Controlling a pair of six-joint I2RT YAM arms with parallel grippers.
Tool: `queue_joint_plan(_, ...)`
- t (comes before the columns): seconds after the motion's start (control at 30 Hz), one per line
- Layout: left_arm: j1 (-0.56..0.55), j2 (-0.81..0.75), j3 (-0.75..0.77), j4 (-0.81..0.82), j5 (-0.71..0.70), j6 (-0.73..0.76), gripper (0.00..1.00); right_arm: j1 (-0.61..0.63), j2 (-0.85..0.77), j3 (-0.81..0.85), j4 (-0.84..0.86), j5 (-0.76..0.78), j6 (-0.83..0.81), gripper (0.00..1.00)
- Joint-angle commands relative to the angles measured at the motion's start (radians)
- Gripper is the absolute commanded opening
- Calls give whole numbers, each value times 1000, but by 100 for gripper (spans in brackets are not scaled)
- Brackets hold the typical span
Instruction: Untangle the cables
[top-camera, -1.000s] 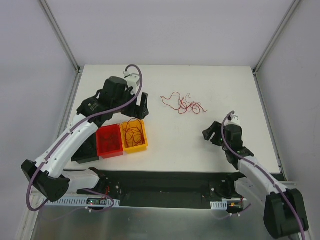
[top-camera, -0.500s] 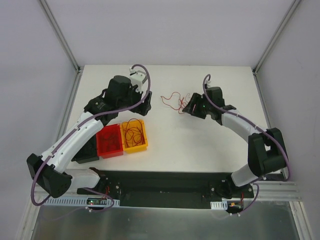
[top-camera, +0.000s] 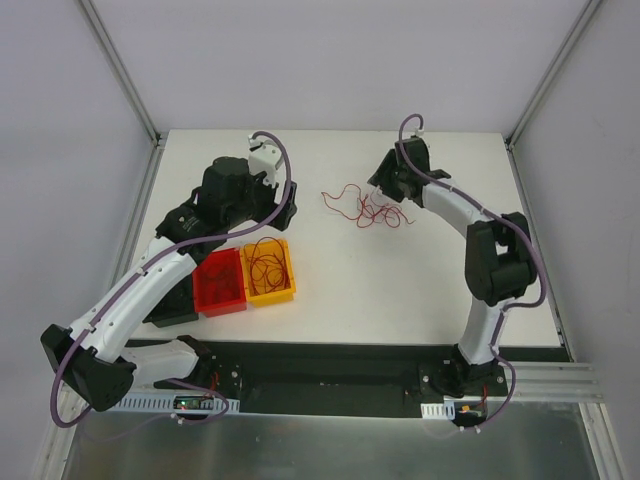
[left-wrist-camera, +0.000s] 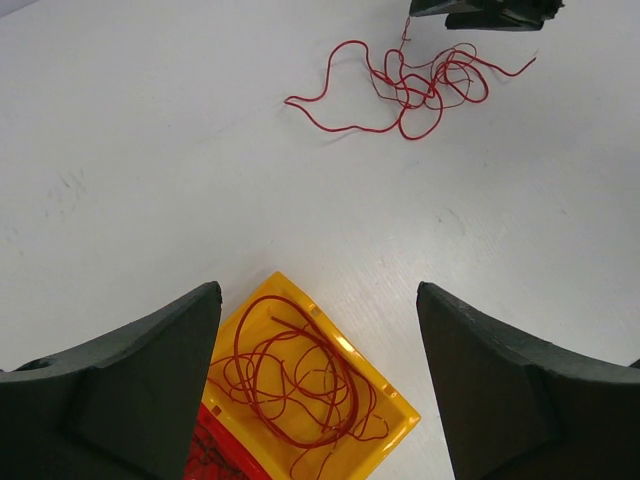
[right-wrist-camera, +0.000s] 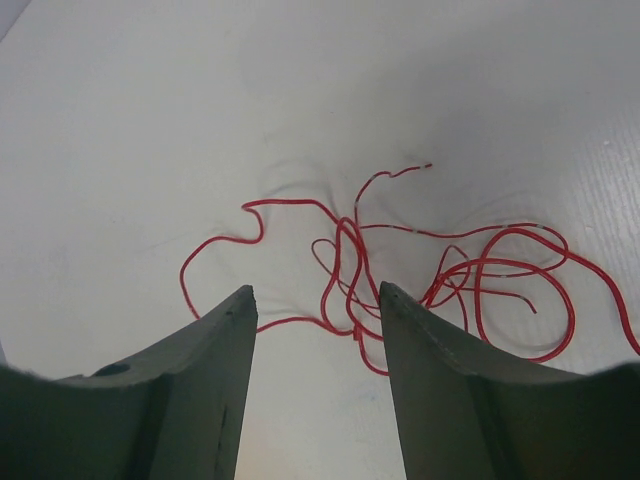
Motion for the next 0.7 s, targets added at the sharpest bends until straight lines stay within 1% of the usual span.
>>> queue_joint_plan(0.0, -2, -8, 10, 35, 55, -11, 78, -6, 76, 67, -29, 84, 122, 54)
queue_joint_plan(0.07, 0, -11, 10, 35, 56, -3, 78, -9, 115, 79, -16, 98, 142, 52)
queue_joint_plan(0.13, 0, -12, 8, 35, 55, 2, 78, -10, 165, 120, 0, 78, 142, 51)
queue_joint_plan(0.23, 11, -3, 8, 35, 59, 3, 78, -15, 240, 185, -9, 80, 110, 43)
queue_joint_plan(0.3, 18, 7, 10, 35, 70, 0, 78, -21, 259, 214, -17, 80, 98, 35)
queue_joint_plan(0.4, 26, 23, 11, 35, 81, -4, 78, -42, 244, 245, -32, 63, 66, 10)
queue_joint_plan(0.43, 27, 24, 11, 33, 84, -4, 78, -47, 227, 260, -51, 61, 44, 4)
queue_joint_plan(0.47, 27, 26, 11, 35, 84, -4, 78, -53, 198, 288, -80, 69, 23, 0)
queue_joint_plan(0.57, 27, 27, 10, 35, 84, -6, 78, -55, 75, 374, -135, 95, -78, 0)
queue_joint_plan(0.67, 27, 32, 11, 35, 91, -8, 78, -53, -38, 478, -170, 83, -124, 0)
